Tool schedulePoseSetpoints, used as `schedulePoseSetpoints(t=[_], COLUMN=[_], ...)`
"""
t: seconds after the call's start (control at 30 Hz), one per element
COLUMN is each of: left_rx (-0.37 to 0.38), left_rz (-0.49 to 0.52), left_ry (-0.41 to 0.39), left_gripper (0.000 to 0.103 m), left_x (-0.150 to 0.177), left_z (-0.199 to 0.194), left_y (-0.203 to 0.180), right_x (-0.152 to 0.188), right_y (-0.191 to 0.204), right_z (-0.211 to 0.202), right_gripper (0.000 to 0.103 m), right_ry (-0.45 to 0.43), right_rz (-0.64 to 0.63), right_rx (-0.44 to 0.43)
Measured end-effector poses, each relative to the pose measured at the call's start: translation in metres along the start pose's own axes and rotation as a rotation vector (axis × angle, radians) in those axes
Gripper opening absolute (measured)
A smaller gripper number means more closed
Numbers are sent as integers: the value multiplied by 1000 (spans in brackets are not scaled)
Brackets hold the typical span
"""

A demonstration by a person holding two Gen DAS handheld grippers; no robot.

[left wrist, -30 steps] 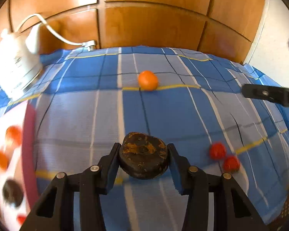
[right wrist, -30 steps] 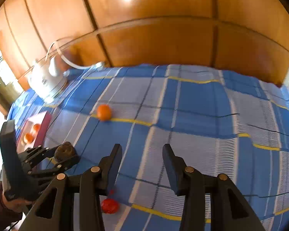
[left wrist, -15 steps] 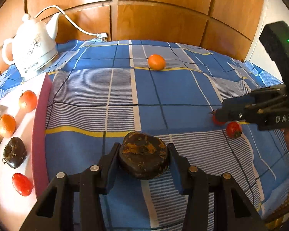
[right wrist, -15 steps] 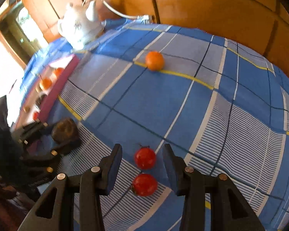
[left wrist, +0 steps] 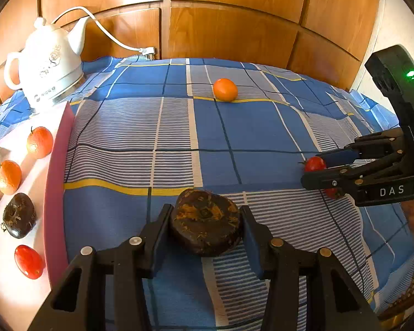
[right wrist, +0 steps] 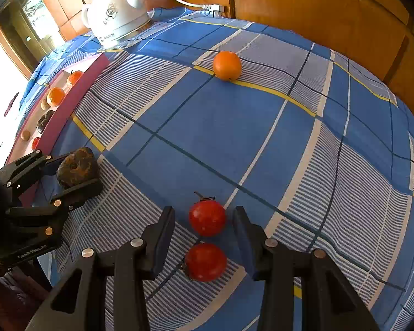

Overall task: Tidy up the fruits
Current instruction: 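Hold the dark fruit in the left tool while right tool approaches the red tomatoes, then close the right tool around the two red tomatoes while left tool holds the dark fruit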

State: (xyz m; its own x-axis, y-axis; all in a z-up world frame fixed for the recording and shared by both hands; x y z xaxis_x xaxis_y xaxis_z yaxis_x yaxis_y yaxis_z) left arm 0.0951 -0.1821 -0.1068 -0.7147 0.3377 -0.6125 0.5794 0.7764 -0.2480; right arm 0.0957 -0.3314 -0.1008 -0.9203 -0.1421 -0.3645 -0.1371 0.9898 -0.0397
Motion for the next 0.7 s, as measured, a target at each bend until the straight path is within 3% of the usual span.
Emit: schedulePoseSetpoints(t=[0.3, 0.37, 0.4, 0.43, 0.7], left_rx=[0, 0, -1, -2, -7], left_rz=[0, 1, 1, 2, 4], left_ry=[0, -1, -1, -2, -12], left_gripper=[48, 48, 48, 48, 48], left_x=[0, -1, -1, -1, -6], left_z=[0, 0, 0, 0, -8], left_y=[0, 0, 0, 0, -1], right_x=[0, 0, 0, 0, 1], right_y=[-1, -2, -3, -3, -2], right_z=[1, 2, 2, 1, 1], right_gripper=[44, 38, 29, 26, 25], right_ry=[1, -2, -5, -9, -35], right_rz=[0, -3, -6, -10, -32], right_rx=[2, 13, 24, 33, 82])
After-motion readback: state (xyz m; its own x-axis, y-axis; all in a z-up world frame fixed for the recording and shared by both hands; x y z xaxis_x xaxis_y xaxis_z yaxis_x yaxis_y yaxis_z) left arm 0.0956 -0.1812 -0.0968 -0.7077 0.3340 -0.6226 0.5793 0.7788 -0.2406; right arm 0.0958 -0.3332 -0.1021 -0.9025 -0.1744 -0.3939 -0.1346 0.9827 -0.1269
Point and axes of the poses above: each gripper's, at about its wrist camera, not at the fingertips, and z roughly the way its jaws point, y to its left, x to its underside, the point moved 5 cm from there along z, roughly the way its jaws point, and after that the axes turned 11 degrees about x, right-handed, at the moved point
